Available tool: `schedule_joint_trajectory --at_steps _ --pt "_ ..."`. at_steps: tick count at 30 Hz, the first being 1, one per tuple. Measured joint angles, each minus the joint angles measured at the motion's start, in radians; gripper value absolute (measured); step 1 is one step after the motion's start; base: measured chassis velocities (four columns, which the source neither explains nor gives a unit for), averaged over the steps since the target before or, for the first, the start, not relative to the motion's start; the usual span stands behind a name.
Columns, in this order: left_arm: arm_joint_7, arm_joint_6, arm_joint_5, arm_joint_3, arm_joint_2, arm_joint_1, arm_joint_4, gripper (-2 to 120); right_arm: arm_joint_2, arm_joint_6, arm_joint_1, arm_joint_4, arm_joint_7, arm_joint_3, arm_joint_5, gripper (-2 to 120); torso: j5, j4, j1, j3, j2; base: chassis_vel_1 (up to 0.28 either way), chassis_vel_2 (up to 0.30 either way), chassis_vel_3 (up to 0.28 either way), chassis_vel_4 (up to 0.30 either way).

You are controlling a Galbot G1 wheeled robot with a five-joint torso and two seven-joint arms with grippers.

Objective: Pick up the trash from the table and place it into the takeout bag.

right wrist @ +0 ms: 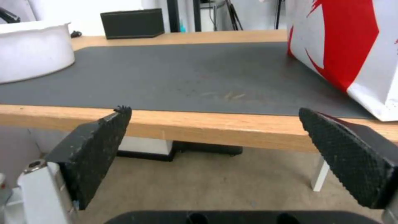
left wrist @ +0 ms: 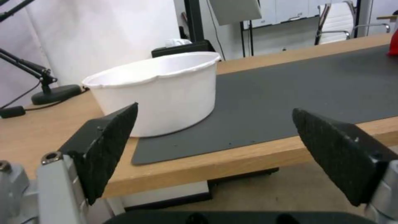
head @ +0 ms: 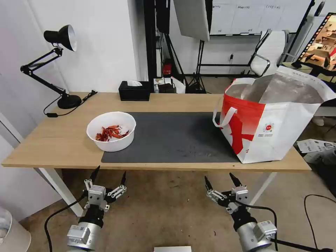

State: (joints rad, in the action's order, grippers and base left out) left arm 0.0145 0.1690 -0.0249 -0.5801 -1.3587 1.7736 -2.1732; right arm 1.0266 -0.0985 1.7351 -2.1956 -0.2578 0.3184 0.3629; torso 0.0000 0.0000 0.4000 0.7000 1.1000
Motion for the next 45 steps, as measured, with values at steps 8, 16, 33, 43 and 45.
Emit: schedule_joint_trajectory --at_steps 8,16,33,43,45 --pt "0.0 0.0 0.001 -0.001 -0.007 0.004 0.003 100 -0.004 0.008 -0.004 -0.003 -0.006 -0.002 0.002 100 0.0 0.0 0.0 0.0 0.0 0.0 0.0 0.0 0.0" --pt "0.0 -0.013 -0.019 -0.012 0.019 -0.003 -0.005 100 -0.004 0.008 -0.005 -0.003 -0.006 -0.003 0.003 100 -0.0001 0.0001 0.0 0.0 0.0 0.0 0.0 0.0 0.0" --pt "-0.253 -0.553 -0.972 -0.099 0.587 -0.45 0.009 100 -0.004 0.006 -0.006 -0.003 -0.006 -0.003 0.003 100 -0.0001 -0.0001 0.0 0.0 0.0 0.0 0.0 0.0 0.0" --pt "-0.31 -0.785 -1.31 0.058 0.745 -0.805 0.278 100 -0.004 0.006 -0.006 -0.003 -0.006 -0.003 0.003 100 -0.0002 0.0 0.0 0.0 0.0 0.0 0.0 0.0 0.0" --pt "-0.312 -0.794 -1.313 0.067 0.747 -0.819 0.289 100 -0.004 0.006 -0.006 -0.003 -0.006 -0.003 0.003 100 -0.0002 -0.0001 0.0 0.0 0.0 0.0 0.0 0.0 0.0"
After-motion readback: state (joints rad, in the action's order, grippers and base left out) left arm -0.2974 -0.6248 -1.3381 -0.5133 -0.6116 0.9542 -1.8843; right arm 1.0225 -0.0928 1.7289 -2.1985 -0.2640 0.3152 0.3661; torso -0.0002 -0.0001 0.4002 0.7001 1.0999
